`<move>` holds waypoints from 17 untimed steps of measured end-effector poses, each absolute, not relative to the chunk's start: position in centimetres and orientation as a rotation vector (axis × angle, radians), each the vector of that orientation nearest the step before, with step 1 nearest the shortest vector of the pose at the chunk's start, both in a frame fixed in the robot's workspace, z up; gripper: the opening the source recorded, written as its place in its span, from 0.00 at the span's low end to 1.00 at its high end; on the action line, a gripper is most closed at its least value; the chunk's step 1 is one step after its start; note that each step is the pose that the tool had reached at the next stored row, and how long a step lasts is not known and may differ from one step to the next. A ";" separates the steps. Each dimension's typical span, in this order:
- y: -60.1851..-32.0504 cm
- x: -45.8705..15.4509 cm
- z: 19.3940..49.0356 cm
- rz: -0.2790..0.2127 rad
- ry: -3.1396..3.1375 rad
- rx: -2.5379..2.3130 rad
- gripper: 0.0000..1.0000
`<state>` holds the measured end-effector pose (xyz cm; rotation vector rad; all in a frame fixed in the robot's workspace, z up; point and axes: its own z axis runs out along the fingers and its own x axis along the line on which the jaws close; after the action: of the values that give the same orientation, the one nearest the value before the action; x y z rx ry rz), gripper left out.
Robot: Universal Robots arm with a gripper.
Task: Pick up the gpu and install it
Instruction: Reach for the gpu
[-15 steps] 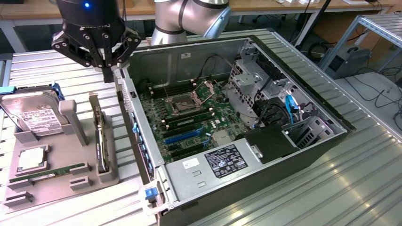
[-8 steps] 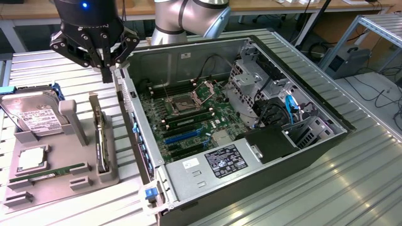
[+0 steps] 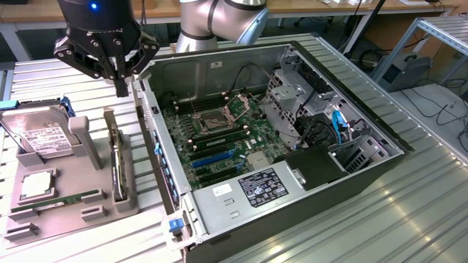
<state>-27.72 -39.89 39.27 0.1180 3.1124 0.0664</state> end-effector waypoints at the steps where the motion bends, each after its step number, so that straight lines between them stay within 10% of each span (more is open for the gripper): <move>1: -39.9 -27.8 39.3 0.066 3.112 0.118 0.11; 17: -39.9 -28.8 39.3 0.067 3.112 0.118 0.11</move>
<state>-28.79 -39.89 39.26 0.1179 3.1123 0.0665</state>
